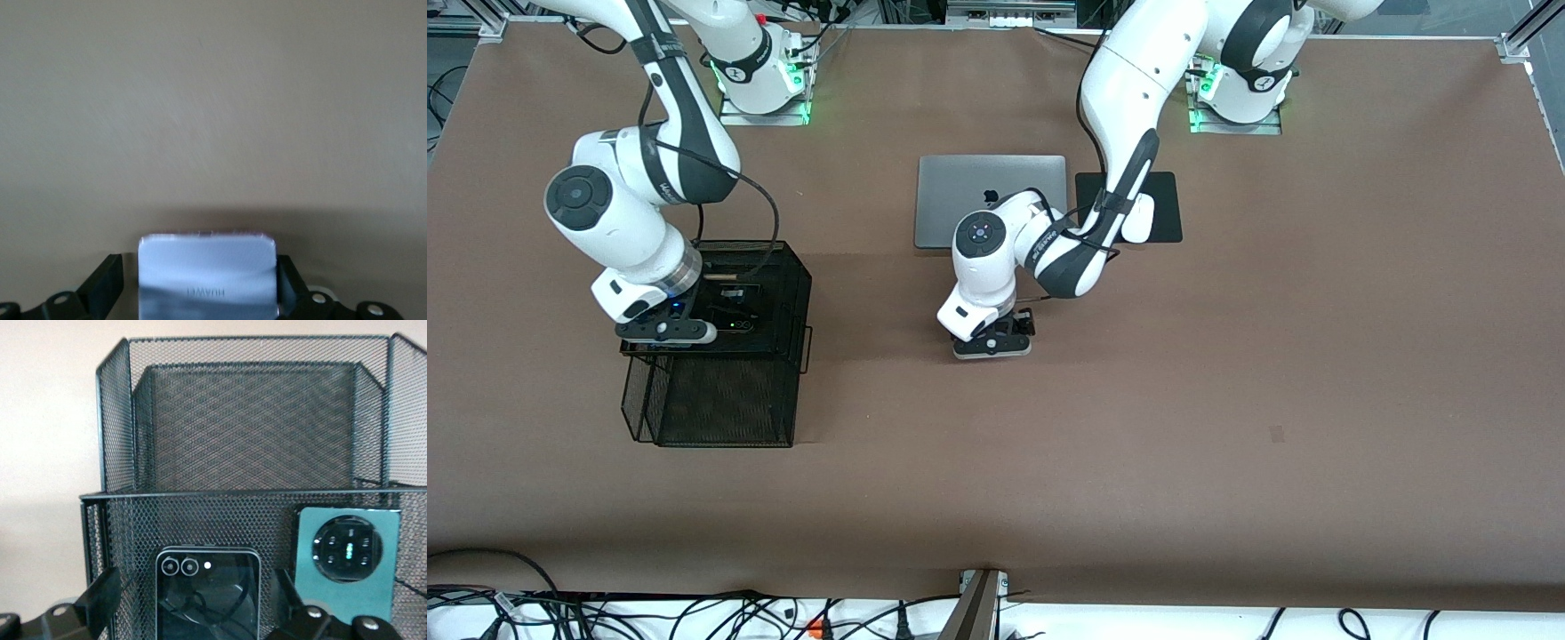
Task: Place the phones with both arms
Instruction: 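Place the white phone beside the laptop while the right gripper withdraws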
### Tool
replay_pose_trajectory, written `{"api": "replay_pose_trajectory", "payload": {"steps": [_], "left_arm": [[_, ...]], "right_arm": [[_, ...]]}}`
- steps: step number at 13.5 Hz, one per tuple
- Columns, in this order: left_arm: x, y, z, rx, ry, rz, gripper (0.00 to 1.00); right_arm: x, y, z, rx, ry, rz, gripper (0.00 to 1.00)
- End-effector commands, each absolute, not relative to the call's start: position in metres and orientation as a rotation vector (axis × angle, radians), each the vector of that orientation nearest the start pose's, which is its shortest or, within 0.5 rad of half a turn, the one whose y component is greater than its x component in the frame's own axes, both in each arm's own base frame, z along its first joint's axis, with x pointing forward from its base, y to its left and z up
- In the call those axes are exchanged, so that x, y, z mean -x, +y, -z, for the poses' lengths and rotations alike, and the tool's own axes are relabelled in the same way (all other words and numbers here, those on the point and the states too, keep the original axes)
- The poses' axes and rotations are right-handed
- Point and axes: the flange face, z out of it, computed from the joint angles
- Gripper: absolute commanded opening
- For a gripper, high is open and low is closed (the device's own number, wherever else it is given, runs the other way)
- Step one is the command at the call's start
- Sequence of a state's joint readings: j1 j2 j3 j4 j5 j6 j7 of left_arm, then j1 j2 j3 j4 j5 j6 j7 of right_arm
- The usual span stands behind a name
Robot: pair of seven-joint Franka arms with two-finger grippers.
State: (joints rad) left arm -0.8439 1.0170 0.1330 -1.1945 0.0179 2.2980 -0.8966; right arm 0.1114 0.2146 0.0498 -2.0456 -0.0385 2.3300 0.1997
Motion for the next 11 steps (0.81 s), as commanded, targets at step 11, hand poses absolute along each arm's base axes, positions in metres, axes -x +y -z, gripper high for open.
{"api": "replay_pose_trajectory", "payload": {"steps": [11], "left_arm": [[-0.686, -0.23, -0.393, 3.013, -0.335, -0.011, 1.0]], "right_arm": [[-0.632, 0.269, -0.433, 2.998, 0.487, -0.098, 0.99]]}}
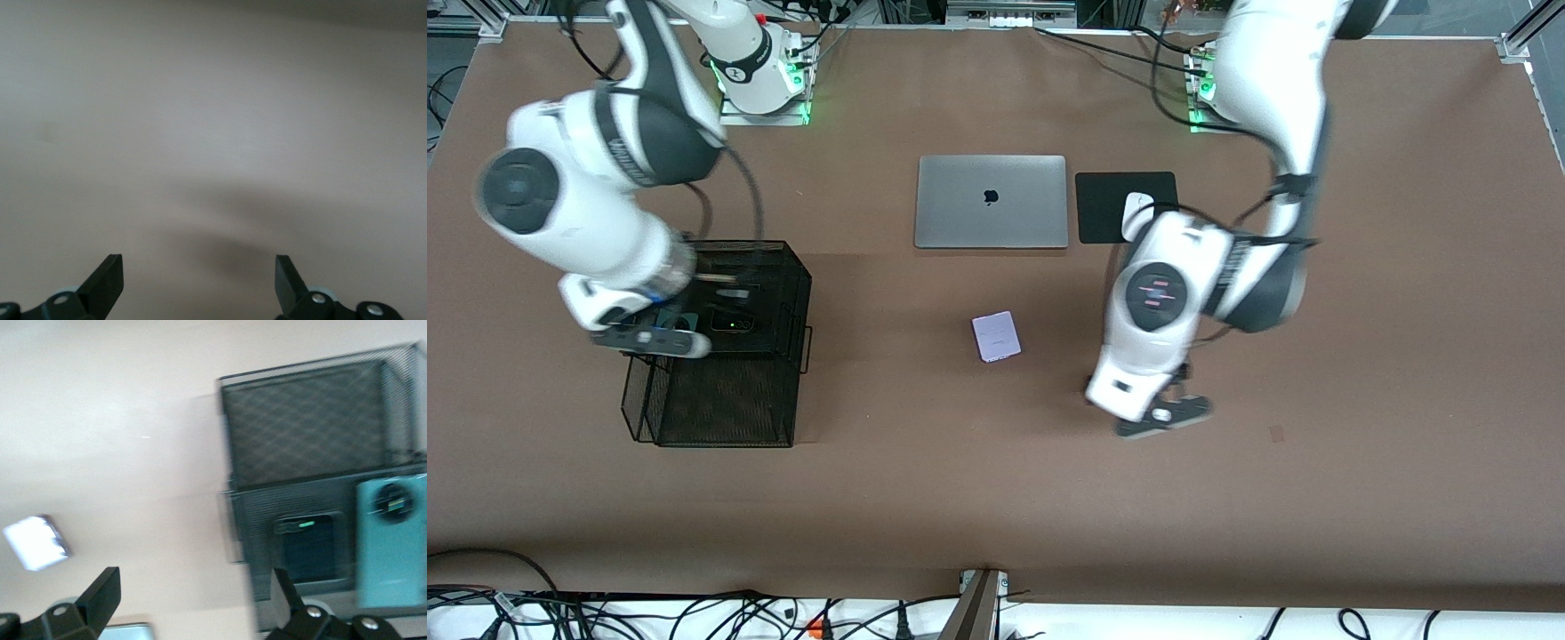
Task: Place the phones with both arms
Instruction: 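Grasp the white phone with the right gripper while the left gripper retreats, then lift the white phone and carry it toward the basket with the right gripper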
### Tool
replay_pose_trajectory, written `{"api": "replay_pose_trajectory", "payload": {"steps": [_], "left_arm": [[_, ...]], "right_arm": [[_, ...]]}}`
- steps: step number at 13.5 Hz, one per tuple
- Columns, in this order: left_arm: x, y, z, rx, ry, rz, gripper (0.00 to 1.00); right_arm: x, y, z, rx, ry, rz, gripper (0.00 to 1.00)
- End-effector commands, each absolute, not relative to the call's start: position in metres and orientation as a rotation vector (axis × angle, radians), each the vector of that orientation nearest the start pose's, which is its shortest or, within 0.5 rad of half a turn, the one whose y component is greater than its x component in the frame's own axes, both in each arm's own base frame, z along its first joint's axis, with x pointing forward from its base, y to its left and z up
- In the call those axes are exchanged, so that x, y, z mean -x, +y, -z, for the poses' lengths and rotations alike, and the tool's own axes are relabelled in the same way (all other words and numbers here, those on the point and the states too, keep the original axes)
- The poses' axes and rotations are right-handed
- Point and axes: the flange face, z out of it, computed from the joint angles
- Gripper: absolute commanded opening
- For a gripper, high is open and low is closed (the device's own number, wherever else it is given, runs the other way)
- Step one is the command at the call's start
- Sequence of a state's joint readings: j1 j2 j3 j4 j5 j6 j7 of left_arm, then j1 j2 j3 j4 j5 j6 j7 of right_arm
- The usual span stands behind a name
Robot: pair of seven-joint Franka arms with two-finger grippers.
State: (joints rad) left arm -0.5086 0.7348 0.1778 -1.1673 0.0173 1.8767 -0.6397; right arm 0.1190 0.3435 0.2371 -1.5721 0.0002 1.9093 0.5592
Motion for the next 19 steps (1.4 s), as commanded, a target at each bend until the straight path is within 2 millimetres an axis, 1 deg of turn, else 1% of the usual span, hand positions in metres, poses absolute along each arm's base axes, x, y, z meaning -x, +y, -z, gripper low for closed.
{"api": "replay_pose_trajectory", "payload": {"steps": [1, 2, 3, 4, 6, 7, 8, 9, 10, 11, 12, 14, 15, 17, 19], "left_arm": [[-0.686, -0.196, -0.412, 3.019, -0.317, -0.03, 1.0], [-0.684, -0.166, -0.431, 3.026, -0.284, -0.053, 1.0], [-0.681, -0.14, -0.45, 3.036, -0.252, -0.07, 1.0], [-0.677, -0.114, -0.47, 3.046, -0.234, -0.084, 1.0], [-0.667, -0.067, -0.511, 3.078, -0.202, -0.081, 1.0], [-0.66, -0.041, -0.53, 3.107, -0.184, -0.08, 1.0], [-0.652, -0.018, -0.548, 3.133, -0.154, -0.075, 1.0], [-0.645, 0.0, -0.563, 3.152, -0.133, -0.067, 1.0], [-0.636, 0.011, -0.575, 3.171, -0.126, -0.077, 1.0], [-0.629, 0.015, -0.582, 3.175, -0.129, -0.103, 1.0], [-0.626, 0.017, -0.585, 3.178, -0.134, -0.104, 1.0], [-0.62, 0.018, -0.599, 3.182, -0.138, -0.075, 1.0], [-0.615, 0.018, -0.605, 3.187, -0.134, -0.082, 1.0], [-0.607, 0.011, -0.617, 3.235, -0.125, -0.073, 1.0], [-0.603, -0.013, -0.618, 3.244, -0.077, -0.103, 1.0]], "right_arm": [[-0.631, 0.302, -0.425, 2.98, 0.552, -0.061, 0.99], [-0.622, 0.338, -0.411, 2.989, 0.529, -0.02, 0.99], [-0.611, 0.374, -0.398, 3.009, 0.445, 0.034, 0.99], [-0.602, 0.4, -0.379, 3.022, 0.369, 0.063, 0.99], [-0.583, 0.453, -0.344, 2.99, 0.239, 0.097, 0.99], [-0.577, 0.476, -0.322, 2.975, 0.166, 0.13, 0.99], [-0.571, 0.495, -0.3, 2.986, 0.075, 0.179, 0.99], [-0.569, 0.507, -0.276, 3.013, -0.026, 0.228, 0.99], [-0.567, 0.515, -0.253, 3.033, -0.092, 0.259, 0.99], [-0.564, 0.522, -0.235, 3.044, -0.144, 0.281, 0.99], [-0.56, 0.524, -0.22, 3.055, -0.194, 0.302, 0.99], [-0.557, 0.523, -0.202, 3.085, -0.35, 0.333, 1.0], [-0.556, 0.522, -0.197, 3.089, -0.371, 0.328, 1.0], [-0.556, 0.522, -0.194, 3.092, -0.376, 0.323, 1.0], [-0.554, 0.522, -0.192, 3.091, -0.431, 0.318, 1.0]]}}
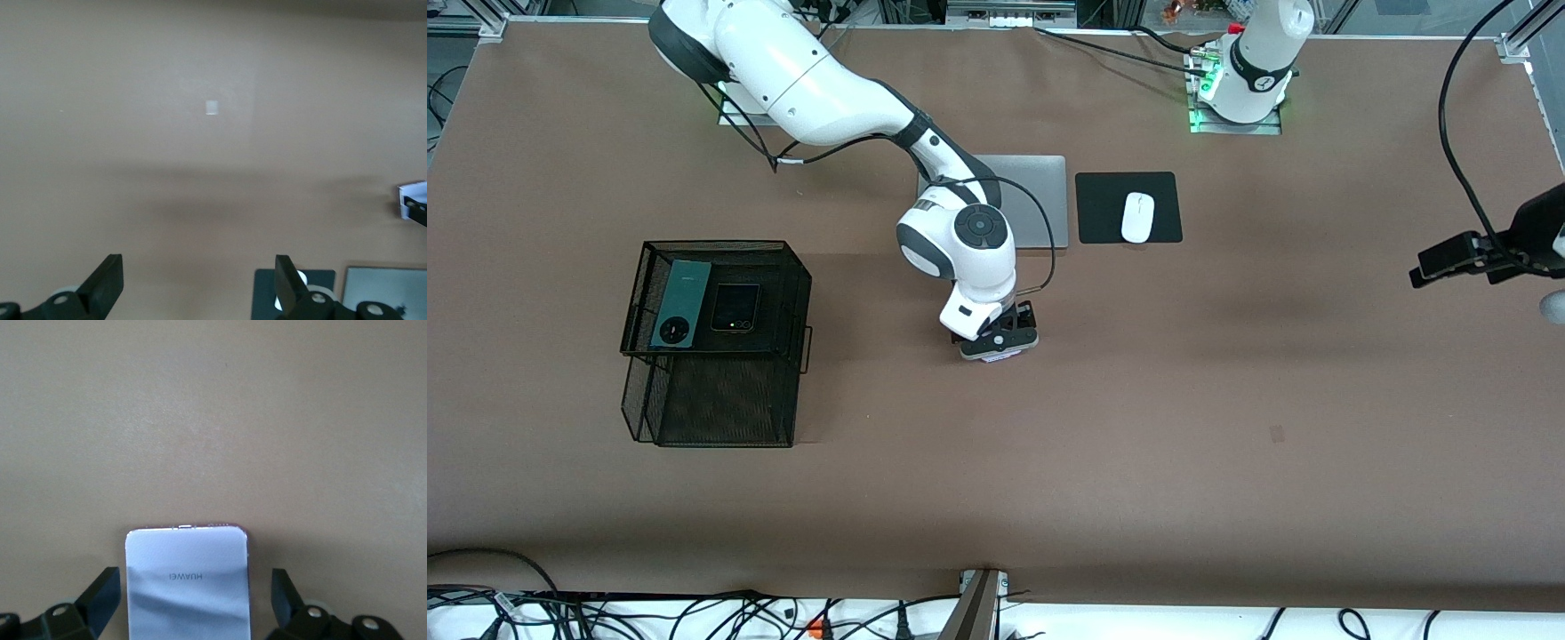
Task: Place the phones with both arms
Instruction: 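Lift the white phone and carry it toward the basket with the right gripper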
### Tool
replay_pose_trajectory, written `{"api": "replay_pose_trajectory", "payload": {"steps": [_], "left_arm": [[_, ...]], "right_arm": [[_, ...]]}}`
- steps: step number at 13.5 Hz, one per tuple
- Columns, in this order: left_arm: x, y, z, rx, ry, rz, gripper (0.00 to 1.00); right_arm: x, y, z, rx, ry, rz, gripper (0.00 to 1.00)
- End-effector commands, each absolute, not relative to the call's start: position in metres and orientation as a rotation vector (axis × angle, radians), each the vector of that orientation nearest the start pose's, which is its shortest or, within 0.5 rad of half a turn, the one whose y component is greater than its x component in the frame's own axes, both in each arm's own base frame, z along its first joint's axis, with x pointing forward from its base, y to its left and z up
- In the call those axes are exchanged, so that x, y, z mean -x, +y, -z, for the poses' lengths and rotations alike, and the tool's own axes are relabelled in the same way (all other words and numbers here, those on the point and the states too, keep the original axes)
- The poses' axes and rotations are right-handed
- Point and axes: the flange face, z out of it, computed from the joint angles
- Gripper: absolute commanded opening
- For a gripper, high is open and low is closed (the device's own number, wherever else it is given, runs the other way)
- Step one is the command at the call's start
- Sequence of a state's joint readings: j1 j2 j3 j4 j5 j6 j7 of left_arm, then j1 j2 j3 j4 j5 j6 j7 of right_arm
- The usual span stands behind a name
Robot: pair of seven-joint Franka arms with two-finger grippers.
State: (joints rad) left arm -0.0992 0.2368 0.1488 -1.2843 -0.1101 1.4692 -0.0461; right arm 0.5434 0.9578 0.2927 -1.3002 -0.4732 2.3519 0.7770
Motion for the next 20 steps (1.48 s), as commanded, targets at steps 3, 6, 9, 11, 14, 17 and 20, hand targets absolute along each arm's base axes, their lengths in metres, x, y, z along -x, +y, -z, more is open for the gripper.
{"api": "replay_pose_trajectory", "payload": {"steps": [3, 6, 9, 11, 14, 17, 20], "left_arm": [[-0.588, -0.024, -0.611, 3.24, -0.06, -0.137, 1.0], [-0.578, -0.029, -0.614, 3.251, -0.04, -0.105, 1.0], [-0.573, -0.03, -0.613, 3.226, -0.02, -0.108, 1.0], [-0.572, -0.029, -0.614, 3.225, -0.023, -0.105, 1.0], [-0.573, -0.033, -0.613, 3.221, -0.01, -0.108, 1.0], [-0.574, -0.032, -0.614, 3.22, 0.0, -0.109, 1.0], [-0.57, -0.018, -0.614, 3.203, -0.024, -0.143, 1.0]], "right_arm": [[-0.555, 0.52, -0.188, 3.092, -0.469, 0.315, 1.0], [-0.554, 0.52, -0.187, 3.092, -0.472, 0.306, 1.0], [-0.55, 0.519, -0.179, 3.099, -0.489, 0.287, 1.0], [-0.55, 0.519, -0.177, 3.096, -0.514, 0.283, 1.0], [-0.549, 0.518, -0.173, 3.099, -0.51, 0.276, 1.0], [-0.547, 0.518, -0.165, 3.102, -0.519, 0.264, 1.0], [-0.545, 0.518, -0.157, 3.111, -0.541, 0.263, 1.0]]}}
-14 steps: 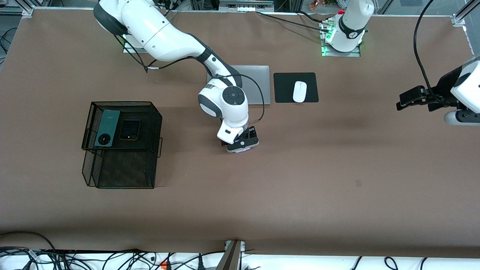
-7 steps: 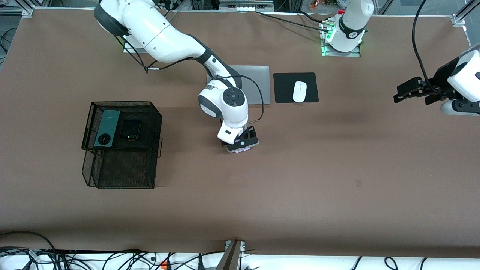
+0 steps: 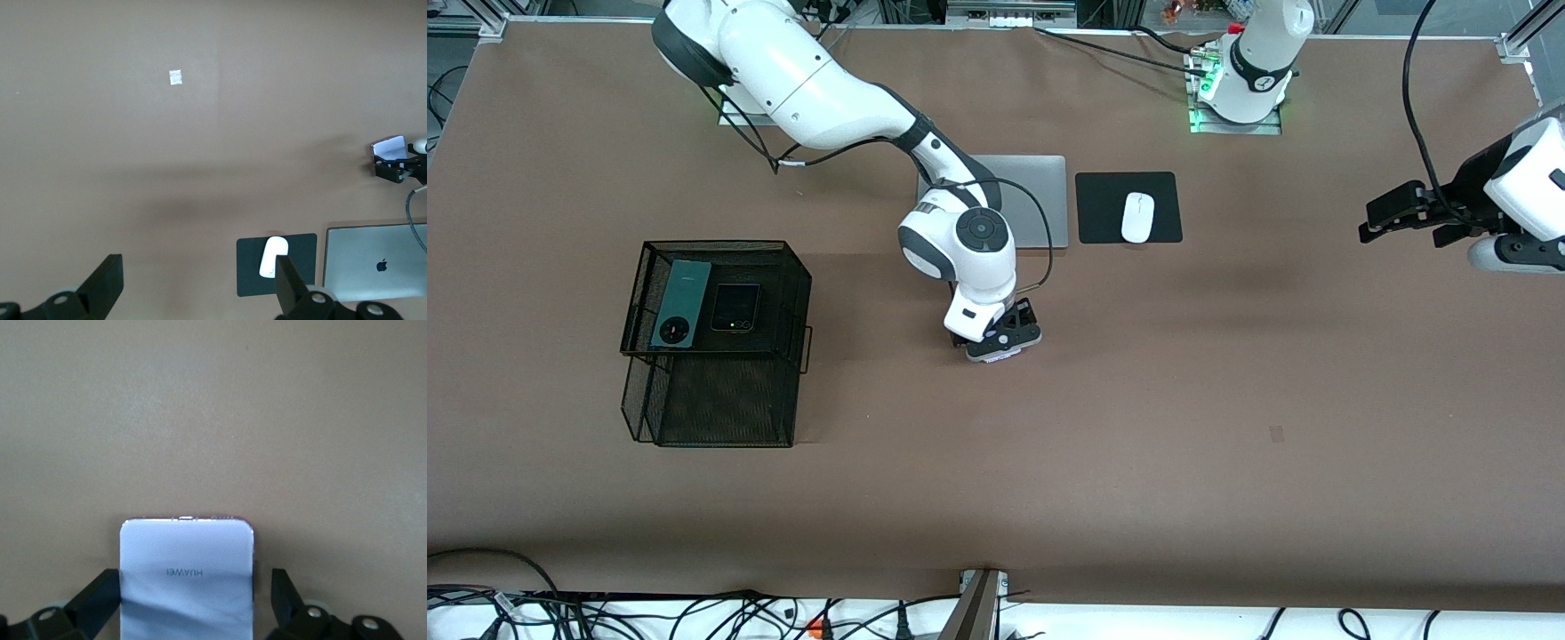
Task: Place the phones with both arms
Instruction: 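Lift the white phone and carry it toward the basket with the right gripper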
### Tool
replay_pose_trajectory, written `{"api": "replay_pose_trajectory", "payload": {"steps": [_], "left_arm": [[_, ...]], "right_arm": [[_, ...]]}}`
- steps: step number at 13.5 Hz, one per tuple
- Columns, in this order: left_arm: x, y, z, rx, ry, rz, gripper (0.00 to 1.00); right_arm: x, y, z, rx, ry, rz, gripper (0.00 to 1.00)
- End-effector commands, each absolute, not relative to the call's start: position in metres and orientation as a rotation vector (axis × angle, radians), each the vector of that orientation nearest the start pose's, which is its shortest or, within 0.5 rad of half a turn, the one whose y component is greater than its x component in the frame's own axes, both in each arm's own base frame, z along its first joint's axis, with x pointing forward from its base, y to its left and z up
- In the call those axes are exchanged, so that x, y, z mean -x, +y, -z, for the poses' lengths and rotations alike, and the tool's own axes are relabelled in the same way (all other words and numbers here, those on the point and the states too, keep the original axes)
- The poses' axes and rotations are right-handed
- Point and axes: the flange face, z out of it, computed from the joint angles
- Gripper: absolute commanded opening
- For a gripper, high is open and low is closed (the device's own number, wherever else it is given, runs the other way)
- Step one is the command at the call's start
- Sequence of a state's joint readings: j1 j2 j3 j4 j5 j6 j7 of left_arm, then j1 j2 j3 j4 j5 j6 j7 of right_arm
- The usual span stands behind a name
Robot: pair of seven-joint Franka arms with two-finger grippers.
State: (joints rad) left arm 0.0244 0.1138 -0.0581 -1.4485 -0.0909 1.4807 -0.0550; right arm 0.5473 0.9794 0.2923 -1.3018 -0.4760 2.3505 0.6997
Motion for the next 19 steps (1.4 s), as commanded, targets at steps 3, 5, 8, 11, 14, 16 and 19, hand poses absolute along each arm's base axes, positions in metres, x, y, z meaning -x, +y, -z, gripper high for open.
{"api": "replay_pose_trajectory", "payload": {"steps": [3, 5, 8, 11, 14, 16, 19], "left_arm": [[-0.571, -0.008, -0.613, 3.149, 0.003, -0.131, 1.0], [-0.572, -0.011, -0.613, 3.148, 0.008, -0.123, 1.0], [-0.571, -0.012, -0.615, 3.147, 0.008, -0.128, 1.0], [-0.57, -0.009, -0.616, 3.156, 0.002, -0.129, 1.0], [-0.571, -0.01, -0.618, 3.158, 0.004, -0.122, 1.0], [-0.571, -0.01, -0.618, 3.158, -0.001, -0.119, 1.0], [-0.57, -0.011, -0.618, 3.158, 0.002, -0.124, 1.0]], "right_arm": [[-0.543, 0.519, -0.154, 3.109, -0.555, 0.269, 1.0], [-0.543, 0.52, -0.153, 3.102, -0.573, 0.296, 1.0], [-0.546, 0.519, -0.158, 3.1, -0.554, 0.304, 0.28], [-0.554, 0.516, -0.172, 3.096, -0.54, 0.321, 0.07], [-0.595, 0.475, -0.229, 3.129, -0.405, 0.349, 0.07], [-0.63, 0.421, -0.284, 3.181, -0.306, 0.354, 0.07], [-0.668, 0.331, -0.352, 3.239, -0.274, 0.283, 0.07]]}}
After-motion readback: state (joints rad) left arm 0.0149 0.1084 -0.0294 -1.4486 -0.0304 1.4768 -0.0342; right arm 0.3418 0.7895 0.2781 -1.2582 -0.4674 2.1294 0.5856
